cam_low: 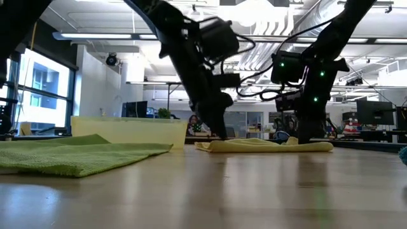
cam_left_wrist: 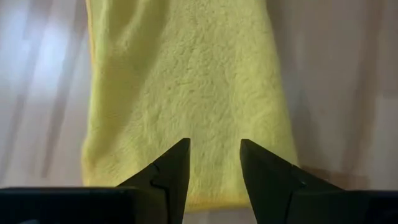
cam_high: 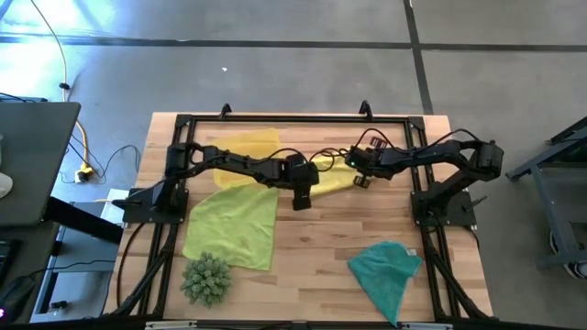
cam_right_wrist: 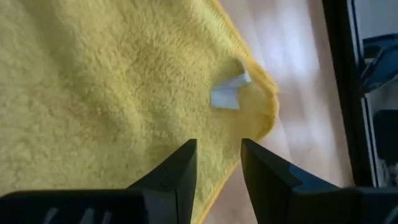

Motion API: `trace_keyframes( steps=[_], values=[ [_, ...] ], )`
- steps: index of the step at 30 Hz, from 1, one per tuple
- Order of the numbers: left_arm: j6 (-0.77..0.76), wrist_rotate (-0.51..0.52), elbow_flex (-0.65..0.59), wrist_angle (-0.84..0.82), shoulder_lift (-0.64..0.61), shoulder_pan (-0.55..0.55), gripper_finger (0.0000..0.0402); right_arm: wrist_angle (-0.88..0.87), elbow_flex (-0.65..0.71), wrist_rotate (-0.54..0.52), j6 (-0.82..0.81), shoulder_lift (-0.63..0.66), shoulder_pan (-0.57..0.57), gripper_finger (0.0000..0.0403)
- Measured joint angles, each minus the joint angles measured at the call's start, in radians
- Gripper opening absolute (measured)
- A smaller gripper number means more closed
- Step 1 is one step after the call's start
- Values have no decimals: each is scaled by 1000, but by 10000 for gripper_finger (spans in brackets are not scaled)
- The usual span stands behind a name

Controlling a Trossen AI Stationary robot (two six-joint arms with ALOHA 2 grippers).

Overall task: Roll microfiber towels into tight, uniform cylinder then place into a basket
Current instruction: Roll the yellow microfiber towel

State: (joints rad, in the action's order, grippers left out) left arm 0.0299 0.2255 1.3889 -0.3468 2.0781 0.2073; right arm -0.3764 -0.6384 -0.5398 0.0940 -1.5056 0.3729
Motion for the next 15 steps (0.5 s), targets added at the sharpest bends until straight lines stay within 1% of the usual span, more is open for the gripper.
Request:
trace_keyframes(
  steps=[2,3,5,6,8,11,15],
  values=[
    [-43,-39,-1,-9,12,6,129,-9,-7,37,-55,17,-8,116],
    [-64,-53,-2,-13,16,9,129,-15,-10,82,-95,32,-12,116],
    [-95,-78,3,14,33,6,129,-27,-14,155,-192,62,-24,116],
    [-112,-93,-1,0,35,4,129,-28,-14,195,-249,73,-31,116],
    [-143,-134,1,1,37,-5,129,-40,-14,244,-365,90,-46,116],
    [-197,-228,2,11,42,-27,129,-56,-11,265,-501,94,-79,116],
    [-239,-318,1,46,43,-74,129,-60,28,255,-593,90,-120,116]
  ],
)
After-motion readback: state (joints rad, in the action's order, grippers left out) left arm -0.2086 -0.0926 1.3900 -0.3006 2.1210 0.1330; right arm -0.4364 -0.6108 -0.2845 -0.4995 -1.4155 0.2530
